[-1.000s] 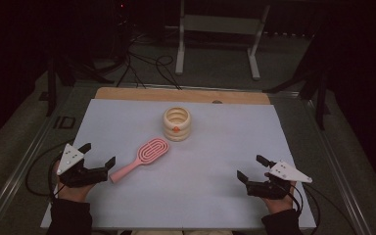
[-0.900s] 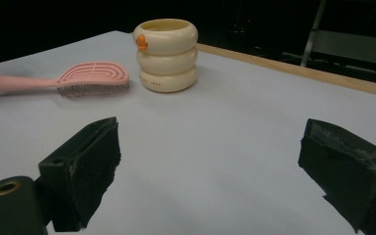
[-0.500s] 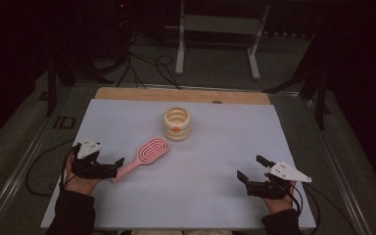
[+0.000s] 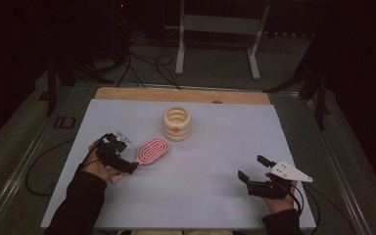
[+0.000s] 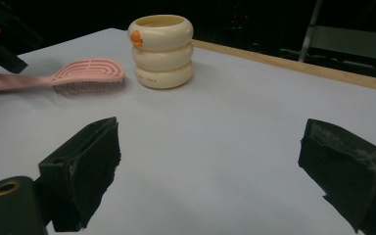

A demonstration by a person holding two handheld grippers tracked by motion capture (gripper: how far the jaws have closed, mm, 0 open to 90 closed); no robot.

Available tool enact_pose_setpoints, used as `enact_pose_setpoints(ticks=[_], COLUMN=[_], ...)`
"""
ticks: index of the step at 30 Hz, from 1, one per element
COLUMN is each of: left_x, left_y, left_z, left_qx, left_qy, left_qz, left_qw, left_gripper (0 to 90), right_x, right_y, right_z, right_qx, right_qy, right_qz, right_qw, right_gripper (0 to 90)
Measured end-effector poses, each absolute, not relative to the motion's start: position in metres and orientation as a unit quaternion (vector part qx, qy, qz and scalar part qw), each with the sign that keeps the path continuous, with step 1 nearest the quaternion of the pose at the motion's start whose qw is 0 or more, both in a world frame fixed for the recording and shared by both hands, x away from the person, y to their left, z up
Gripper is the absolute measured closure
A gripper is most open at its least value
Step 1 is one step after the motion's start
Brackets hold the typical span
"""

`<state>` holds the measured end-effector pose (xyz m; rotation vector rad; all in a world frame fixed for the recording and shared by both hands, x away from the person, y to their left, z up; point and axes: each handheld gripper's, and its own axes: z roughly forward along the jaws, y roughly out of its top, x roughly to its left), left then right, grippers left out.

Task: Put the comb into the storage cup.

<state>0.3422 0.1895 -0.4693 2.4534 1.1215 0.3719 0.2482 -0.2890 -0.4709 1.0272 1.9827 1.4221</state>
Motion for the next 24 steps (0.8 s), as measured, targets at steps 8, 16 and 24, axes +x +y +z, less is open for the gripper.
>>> enact_pose_setpoints(ticks=[8, 16, 24], left_x=[0.351, 0.356, 0.363], left_y=[0.175, 0.161, 0.154], left_z=[-0.478, -0.483, -0.488], left_qx=[0.898, 0.912, 0.921], left_qy=[0.395, 0.381, 0.37], left_qz=[0.107, 0.092, 0.056], left_qw=[0.161, 0.121, 0.107], left_gripper=[2.2, 21.6, 52.3], right_x=[0.249, 0.249, 0.25], right_y=[-0.29, -0.289, -0.291], right_z=[-0.472, -0.473, -0.474], right_qx=[0.376, 0.378, 0.379], right_qy=[0.726, 0.727, 0.728], right_qz=[0.521, 0.519, 0.517], right_qw=[0.246, 0.243, 0.243], right_gripper=[8.3, 8.3, 8.3])
